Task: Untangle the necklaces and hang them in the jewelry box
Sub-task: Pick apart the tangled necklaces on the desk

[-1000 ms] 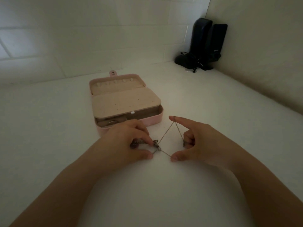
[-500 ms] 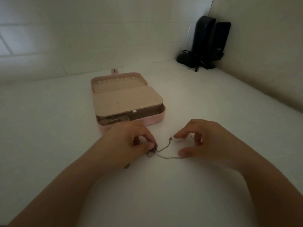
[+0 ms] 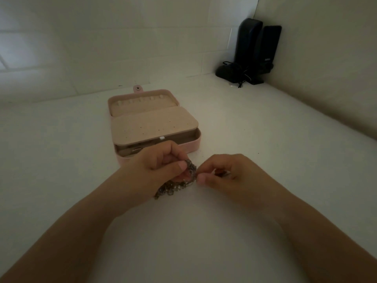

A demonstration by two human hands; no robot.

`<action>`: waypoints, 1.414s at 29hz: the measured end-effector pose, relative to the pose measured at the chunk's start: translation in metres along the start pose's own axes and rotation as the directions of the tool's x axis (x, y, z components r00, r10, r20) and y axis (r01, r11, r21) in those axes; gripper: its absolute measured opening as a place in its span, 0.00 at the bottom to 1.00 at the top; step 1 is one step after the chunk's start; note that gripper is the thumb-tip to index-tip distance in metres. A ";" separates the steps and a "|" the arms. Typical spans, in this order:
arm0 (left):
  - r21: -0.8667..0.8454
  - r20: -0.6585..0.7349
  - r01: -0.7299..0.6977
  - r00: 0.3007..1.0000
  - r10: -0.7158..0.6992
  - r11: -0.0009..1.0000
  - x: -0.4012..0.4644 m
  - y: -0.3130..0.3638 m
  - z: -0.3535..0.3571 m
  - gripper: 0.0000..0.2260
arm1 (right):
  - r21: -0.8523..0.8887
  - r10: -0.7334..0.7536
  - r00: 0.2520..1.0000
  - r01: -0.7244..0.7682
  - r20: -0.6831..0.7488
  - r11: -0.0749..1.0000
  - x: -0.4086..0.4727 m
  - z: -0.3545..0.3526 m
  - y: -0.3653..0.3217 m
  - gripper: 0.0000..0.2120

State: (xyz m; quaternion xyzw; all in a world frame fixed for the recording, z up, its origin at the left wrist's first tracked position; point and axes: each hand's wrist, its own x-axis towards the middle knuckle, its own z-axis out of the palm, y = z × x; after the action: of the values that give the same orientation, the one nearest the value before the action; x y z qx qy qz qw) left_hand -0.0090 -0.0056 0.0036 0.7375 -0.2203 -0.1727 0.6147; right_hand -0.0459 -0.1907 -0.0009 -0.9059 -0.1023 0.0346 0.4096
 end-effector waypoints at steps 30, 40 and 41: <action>0.416 -0.042 -0.122 0.987 0.153 0.901 0.003 -0.003 0.009 0.07 | 0.666 0.051 0.998 -0.059 0.032 0.744 0.003 -0.011 -0.001 0.09; -0.109 -0.137 -0.012 0.991 -0.004 0.994 0.006 -0.006 0.000 0.05 | 0.508 0.170 0.985 -0.130 -0.032 0.851 0.001 -0.011 0.000 0.13; -0.135 -0.121 -0.011 0.993 -0.005 0.991 0.005 -0.004 0.000 0.06 | 0.493 0.149 0.989 -0.121 -0.018 0.862 0.001 -0.011 -0.001 0.13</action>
State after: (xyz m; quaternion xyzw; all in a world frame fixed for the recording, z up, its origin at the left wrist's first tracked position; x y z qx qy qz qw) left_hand -0.0042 -0.0081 -0.0007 0.7030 -0.1715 -0.1412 0.6756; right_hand -0.0435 -0.1979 0.0065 -0.7779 -0.0150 0.0627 0.6251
